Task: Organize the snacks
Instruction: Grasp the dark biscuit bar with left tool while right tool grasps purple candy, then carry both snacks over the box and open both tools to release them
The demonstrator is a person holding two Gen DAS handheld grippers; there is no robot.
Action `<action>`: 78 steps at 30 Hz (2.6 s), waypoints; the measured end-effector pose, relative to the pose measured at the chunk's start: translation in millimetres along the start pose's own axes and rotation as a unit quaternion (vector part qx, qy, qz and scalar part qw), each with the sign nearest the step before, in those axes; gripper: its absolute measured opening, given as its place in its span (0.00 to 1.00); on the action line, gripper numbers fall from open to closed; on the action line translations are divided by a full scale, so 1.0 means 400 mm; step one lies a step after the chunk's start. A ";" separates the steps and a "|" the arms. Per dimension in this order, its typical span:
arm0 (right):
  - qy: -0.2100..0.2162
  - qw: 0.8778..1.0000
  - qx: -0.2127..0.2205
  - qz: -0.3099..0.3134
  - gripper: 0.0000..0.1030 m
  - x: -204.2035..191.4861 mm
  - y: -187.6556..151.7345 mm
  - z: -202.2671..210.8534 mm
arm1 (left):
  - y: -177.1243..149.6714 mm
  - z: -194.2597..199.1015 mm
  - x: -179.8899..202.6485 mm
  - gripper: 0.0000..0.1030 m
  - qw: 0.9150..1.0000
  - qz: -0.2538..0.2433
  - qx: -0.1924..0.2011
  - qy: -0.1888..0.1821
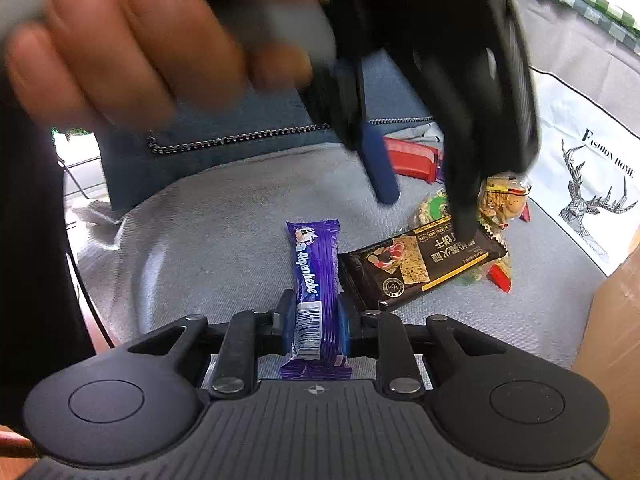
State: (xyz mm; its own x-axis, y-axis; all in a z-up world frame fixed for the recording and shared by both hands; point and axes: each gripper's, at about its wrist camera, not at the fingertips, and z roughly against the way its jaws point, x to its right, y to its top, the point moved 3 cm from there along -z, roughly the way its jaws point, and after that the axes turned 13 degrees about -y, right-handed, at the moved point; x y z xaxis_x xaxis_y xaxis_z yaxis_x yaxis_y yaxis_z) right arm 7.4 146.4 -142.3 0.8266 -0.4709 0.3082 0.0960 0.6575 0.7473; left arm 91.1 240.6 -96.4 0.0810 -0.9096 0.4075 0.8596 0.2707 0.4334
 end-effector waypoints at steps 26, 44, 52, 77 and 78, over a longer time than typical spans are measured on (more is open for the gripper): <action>-0.072 0.988 -0.083 -0.110 0.22 0.103 -0.036 0.071 | -0.018 0.054 -0.125 0.41 0.993 0.107 0.022 0.037; -0.039 0.981 -0.095 -0.165 0.26 0.118 -0.047 0.006 | -0.025 -0.021 -0.087 0.46 0.995 0.058 -0.042 0.074; -0.061 0.982 -0.069 -0.164 0.14 0.131 -0.038 0.024 | -0.020 -0.012 -0.095 0.41 0.994 0.064 -0.035 0.082; -0.107 0.972 0.039 -0.205 0.14 0.221 0.047 0.209 | 0.024 0.157 0.016 0.41 0.991 0.015 0.113 0.063; -0.115 0.968 0.052 -0.215 0.14 0.250 0.061 0.235 | 0.027 0.164 0.030 0.41 0.991 0.009 0.121 0.062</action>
State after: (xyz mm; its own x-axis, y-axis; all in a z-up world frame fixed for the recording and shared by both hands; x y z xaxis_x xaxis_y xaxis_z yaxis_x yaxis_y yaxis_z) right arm 40.3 59.9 -37.9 0.5758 -0.8146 0.0694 0.3381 0.3146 0.8870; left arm 68.3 253.1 -34.2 0.1686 -0.9317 0.3217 0.7120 0.3408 0.6139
